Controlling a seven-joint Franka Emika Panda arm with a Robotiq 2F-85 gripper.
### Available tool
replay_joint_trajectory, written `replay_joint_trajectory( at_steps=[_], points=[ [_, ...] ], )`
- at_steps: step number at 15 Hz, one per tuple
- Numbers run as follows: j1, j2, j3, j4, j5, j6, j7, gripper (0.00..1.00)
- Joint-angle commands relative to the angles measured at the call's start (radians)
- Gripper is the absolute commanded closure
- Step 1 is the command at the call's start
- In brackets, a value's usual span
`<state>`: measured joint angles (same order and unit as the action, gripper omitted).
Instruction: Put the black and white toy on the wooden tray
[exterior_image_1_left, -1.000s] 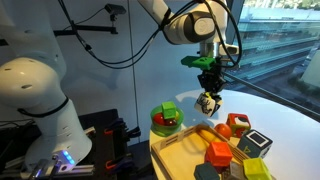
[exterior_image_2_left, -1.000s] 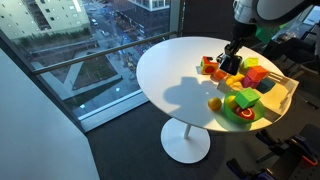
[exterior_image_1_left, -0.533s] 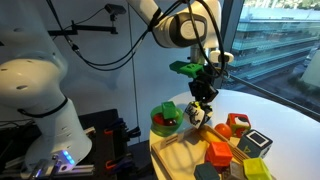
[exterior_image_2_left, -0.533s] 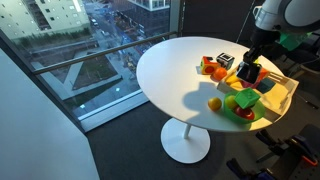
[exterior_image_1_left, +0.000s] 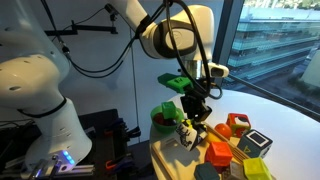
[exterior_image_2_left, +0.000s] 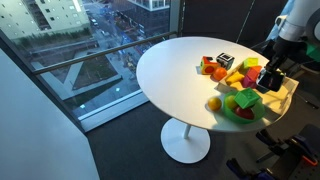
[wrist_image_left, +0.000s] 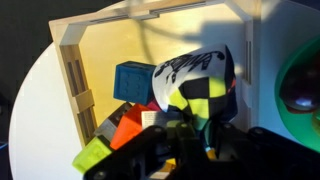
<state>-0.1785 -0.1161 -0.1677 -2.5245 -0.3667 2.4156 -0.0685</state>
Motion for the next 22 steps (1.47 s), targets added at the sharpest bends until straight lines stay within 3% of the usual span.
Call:
replay_joint_trajectory(
  at_steps=[1,2,3,5,6,12,16,22],
  points=[
    [-0.030,-0.026,-0.018,-0.059,-0.041,0.079,-0.002,0.93],
    [-0.035,-0.025,-0.022,-0.069,-0.040,0.100,-0.007,0.91],
    [-0.038,-0.026,-0.024,-0.076,-0.039,0.118,-0.010,0.57],
    [-0.039,-0.028,-0.026,-0.081,-0.026,0.137,-0.017,0.55],
    [-0.039,-0.028,-0.025,-0.083,-0.025,0.145,-0.017,0.49],
    [-0.027,-0.037,-0.018,-0.066,0.009,0.118,-0.027,0.02],
    [-0.007,-0.063,-0.012,-0.043,0.080,0.053,-0.060,0.00],
    [0.034,-0.102,-0.010,0.033,0.222,-0.145,-0.136,0.00]
  ],
)
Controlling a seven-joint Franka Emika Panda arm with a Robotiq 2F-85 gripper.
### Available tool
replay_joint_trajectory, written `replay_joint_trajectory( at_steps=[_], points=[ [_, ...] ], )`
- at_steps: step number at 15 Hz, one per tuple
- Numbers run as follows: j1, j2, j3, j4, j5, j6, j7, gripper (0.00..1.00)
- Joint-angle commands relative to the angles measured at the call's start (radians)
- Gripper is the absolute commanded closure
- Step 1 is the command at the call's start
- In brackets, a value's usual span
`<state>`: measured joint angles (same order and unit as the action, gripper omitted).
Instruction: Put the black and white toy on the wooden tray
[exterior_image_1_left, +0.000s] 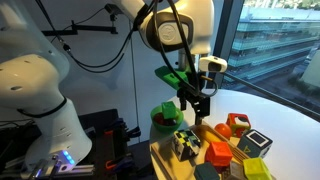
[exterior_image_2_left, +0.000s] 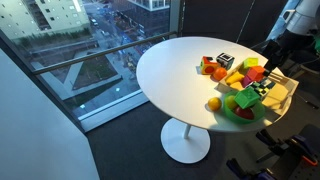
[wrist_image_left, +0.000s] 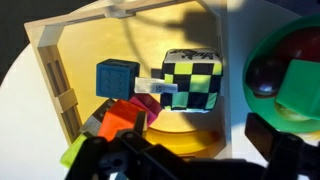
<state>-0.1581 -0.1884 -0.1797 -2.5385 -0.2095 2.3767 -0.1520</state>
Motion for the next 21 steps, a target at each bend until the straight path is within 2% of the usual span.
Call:
replay_joint_trajectory(
  at_steps=[1,5,10,18,21],
  points=[
    [0.018,-0.035,0.003,0.061,0.078,-0.140,-0.055,0.00],
    [0.038,-0.067,0.020,0.139,0.119,-0.304,-0.035,0.00],
    [0.064,-0.107,0.065,0.207,0.118,-0.432,0.018,0.00],
    [0.107,-0.161,0.103,0.285,0.200,-0.550,0.057,0.00],
    [0.106,-0.158,0.103,0.265,0.187,-0.518,0.040,0.00]
  ],
)
